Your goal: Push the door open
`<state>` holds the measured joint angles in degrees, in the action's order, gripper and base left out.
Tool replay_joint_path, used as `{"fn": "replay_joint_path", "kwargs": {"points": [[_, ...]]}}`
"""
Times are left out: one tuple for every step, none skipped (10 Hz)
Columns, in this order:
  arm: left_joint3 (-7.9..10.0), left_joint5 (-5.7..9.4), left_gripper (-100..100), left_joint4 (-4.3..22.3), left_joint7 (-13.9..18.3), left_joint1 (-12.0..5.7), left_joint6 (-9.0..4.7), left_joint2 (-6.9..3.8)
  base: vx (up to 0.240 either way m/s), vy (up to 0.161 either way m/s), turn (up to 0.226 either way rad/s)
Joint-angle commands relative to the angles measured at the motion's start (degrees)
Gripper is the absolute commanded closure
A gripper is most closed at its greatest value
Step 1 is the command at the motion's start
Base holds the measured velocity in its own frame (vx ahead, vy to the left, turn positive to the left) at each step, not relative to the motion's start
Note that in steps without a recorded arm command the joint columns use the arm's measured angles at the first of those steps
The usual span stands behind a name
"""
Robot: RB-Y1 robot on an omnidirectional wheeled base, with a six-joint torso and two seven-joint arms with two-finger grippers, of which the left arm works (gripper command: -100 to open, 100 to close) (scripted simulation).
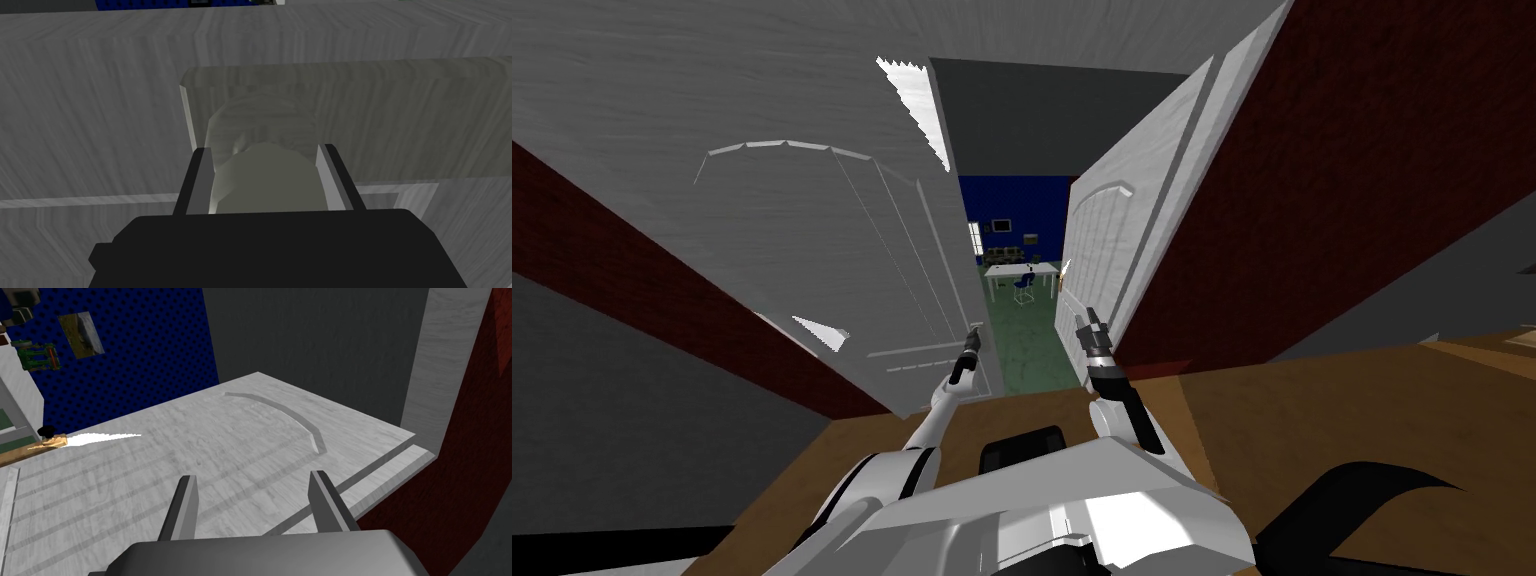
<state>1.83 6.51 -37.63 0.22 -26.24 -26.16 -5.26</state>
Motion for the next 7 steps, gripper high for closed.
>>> {"fn": "replay_joint_path", "kwargs": {"points": [[1.00, 0.28, 100, 0.7, -0.3, -0.88, -0.90, -0.75, 0.168, -0.077, 0.025], [1.46, 0.42, 100, 0.8, -0.4, -0.84, -0.93, -0.97, 0.171, -0.067, 0.061], [1.99, 0.59, 100, 0.8, -0.6, -0.79, -0.95, -1.21, 0.175, -0.072, 0.043], [2.52, 0.75, 100, 0.9, -0.7, -0.74, -0.98, -1.45, 0.181, -0.116, 0.050], [3.10, 0.93, 100, 1.0, -0.9, -0.68, -1.01, -1.71, 0.187, -0.127, 0.077], [3.69, 1.11, 100, 1.1, -1.1, -0.63, -1.04, -1.97, 0.170, -0.096, 0.064], [4.30, 1.30, 100, 1.2, -1.3, -0.57, -1.07, -2.24, 0.176, -0.063, 0.046]]}}
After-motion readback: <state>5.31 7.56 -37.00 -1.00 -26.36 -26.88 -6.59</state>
